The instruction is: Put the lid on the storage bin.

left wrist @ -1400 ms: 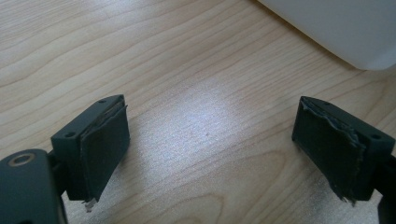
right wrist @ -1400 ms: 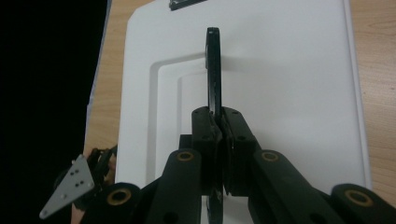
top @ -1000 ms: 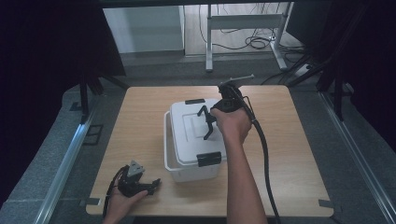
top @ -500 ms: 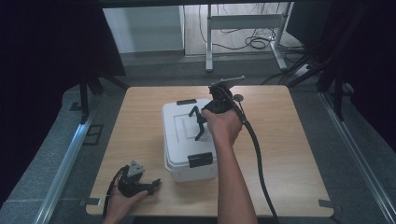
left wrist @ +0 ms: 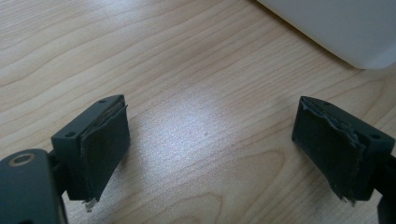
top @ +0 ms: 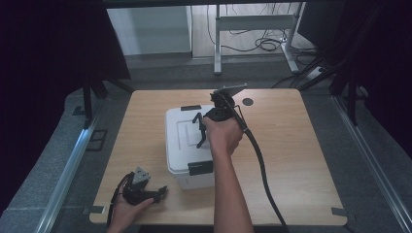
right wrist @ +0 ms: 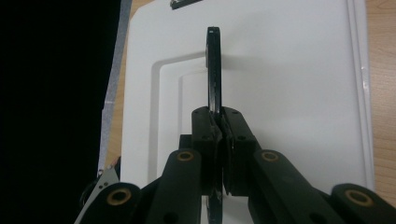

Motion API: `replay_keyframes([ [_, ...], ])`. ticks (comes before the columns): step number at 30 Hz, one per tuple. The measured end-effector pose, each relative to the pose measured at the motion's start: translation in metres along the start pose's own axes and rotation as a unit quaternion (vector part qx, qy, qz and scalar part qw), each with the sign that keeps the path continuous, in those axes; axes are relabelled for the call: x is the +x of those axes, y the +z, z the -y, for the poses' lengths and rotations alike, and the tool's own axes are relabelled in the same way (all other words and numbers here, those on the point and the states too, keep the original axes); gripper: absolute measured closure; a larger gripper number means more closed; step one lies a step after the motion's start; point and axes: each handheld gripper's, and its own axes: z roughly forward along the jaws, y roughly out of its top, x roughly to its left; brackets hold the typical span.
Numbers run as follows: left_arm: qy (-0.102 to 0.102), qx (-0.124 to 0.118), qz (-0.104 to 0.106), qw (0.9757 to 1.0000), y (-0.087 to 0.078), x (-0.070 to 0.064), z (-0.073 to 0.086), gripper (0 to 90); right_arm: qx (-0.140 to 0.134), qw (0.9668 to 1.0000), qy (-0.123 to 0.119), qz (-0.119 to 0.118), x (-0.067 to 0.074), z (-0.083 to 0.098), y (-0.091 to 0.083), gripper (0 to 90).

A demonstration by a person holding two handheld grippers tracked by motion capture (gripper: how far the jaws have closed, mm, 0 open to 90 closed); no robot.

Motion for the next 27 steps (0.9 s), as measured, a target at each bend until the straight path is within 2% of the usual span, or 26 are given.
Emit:
replay_keyframes([
  [5, 0.000, 0.000, 0.000, 1.0000, 0.000, 0.000, 0.000, 11.1, -0.005, 0.9998, 0.016, 0.006, -0.012, 0.003, 0.003, 85.6],
  [9, 0.000, 0.000, 0.000, 1.0000, 0.000, 0.000, 0.000, 11.1, -0.003, 0.9997, 0.026, -0.004, -0.020, 0.006, 0.008, 85.6],
  [15, 0.000, 0.001, 0.000, 1.0000, 0.000, 0.000, 0.000, 11.1, -0.001, 0.9998, 0.018, -0.009, -0.020, 0.007, 0.008, 85.5],
  [22, -0.001, 0.001, 0.001, 1.0000, 0.000, 0.000, 0.000, 11.1, 0.000, 1.0000, 0.009, -0.001, -0.017, 0.010, 0.016, 85.4],
  [27, 0.000, 0.001, 0.001, 1.0000, 0.000, 0.000, 0.000, 11.0, 0.002, 0.9997, 0.013, -0.019, -0.022, 0.009, 0.016, 84.9],
])
